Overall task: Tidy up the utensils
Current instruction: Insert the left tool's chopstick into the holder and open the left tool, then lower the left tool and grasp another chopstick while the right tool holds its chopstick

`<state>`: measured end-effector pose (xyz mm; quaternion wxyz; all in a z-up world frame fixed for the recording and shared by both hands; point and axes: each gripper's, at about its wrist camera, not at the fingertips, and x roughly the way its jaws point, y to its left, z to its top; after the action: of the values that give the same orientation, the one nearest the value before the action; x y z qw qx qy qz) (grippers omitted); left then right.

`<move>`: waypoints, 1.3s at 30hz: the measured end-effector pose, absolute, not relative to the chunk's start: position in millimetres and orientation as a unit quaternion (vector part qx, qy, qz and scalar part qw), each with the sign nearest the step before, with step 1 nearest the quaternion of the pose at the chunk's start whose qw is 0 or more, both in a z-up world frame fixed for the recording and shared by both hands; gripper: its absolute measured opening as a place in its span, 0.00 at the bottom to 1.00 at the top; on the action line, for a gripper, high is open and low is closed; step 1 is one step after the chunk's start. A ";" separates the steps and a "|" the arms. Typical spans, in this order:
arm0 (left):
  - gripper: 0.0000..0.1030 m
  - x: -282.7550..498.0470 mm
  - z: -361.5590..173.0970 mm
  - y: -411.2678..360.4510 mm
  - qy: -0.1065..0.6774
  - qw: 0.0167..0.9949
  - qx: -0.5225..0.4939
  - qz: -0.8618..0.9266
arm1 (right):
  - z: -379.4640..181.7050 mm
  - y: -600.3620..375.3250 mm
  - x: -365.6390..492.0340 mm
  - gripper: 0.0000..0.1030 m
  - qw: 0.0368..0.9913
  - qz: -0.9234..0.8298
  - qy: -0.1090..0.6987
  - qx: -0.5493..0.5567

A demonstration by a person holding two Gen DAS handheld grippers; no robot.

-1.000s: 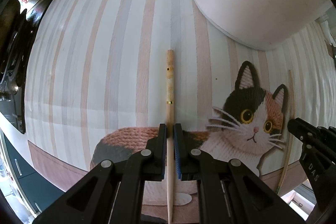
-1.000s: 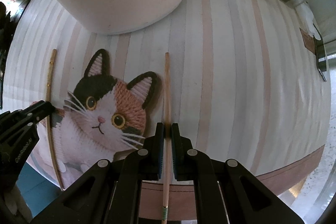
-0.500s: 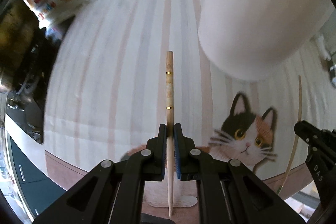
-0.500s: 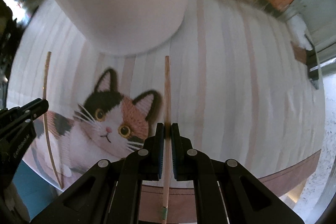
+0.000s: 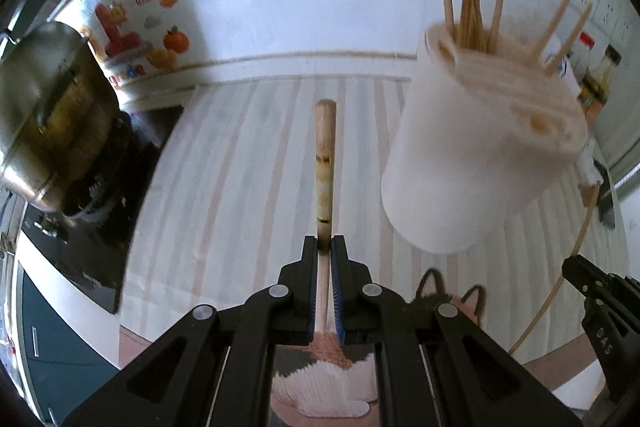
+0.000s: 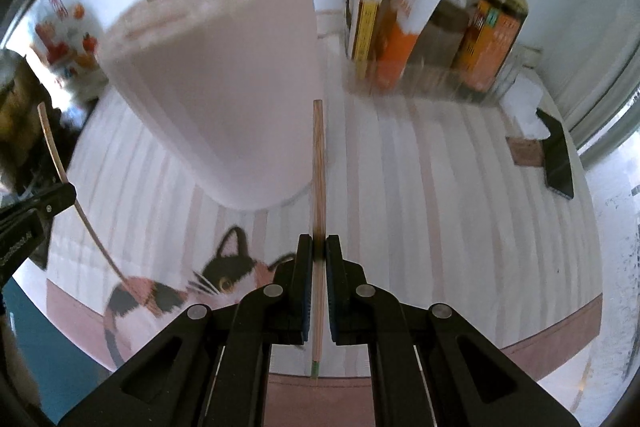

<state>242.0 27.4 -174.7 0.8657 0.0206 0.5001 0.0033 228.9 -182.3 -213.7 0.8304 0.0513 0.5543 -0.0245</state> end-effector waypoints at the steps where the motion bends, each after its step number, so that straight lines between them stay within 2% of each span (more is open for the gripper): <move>1: 0.04 243.1 -168.5 29.1 0.495 0.869 0.016 0.003 | -209.6 -184.2 229.2 0.06 0.833 -0.024 0.549 0.054; 15: 0.00 251.2 -75.1 58.6 0.422 0.906 -0.030 -0.006 | -127.9 -196.2 250.6 0.06 0.877 -0.017 0.469 0.099; 20: 0.01 255.9 -67.8 75.0 0.423 0.904 -0.059 -0.016 | -98.7 -193.7 260.4 0.06 0.884 -0.002 0.455 0.104; 25: 0.07 262.8 -120.9 102.8 0.489 0.865 -0.108 -0.017 | -118.3 -189.4 265.2 0.06 0.860 0.017 0.496 0.118; 29: 0.12 266.3 -185.2 115.5 0.561 0.823 -0.091 -0.019 | -164.3 -186.3 259.4 0.06 0.825 0.018 0.550 0.125; 31: 0.19 266.2 -223.7 116.6 0.601 0.795 -0.079 -0.022 | -189.8 -185.8 256.5 0.06 0.805 0.016 0.578 0.131; 34: 0.20 263.0 -274.7 110.0 0.653 0.751 -0.090 -0.039 | -224.4 -183.2 254.4 0.06 0.777 0.012 0.616 0.128; 38: 0.21 255.3 -303.4 92.5 0.680 0.721 -0.115 -0.067 | -265.6 -179.2 250.5 0.06 0.746 0.000 0.655 0.122; 39: 0.24 253.8 -308.0 83.2 0.683 0.717 -0.113 -0.077 | -272.3 -178.7 248.9 0.06 0.741 -0.004 0.661 0.119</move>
<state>253.8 83.2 -308.0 0.7173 -0.1128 0.6832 -0.0769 248.9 -178.7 -272.3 0.7411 0.1186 0.6609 -0.0039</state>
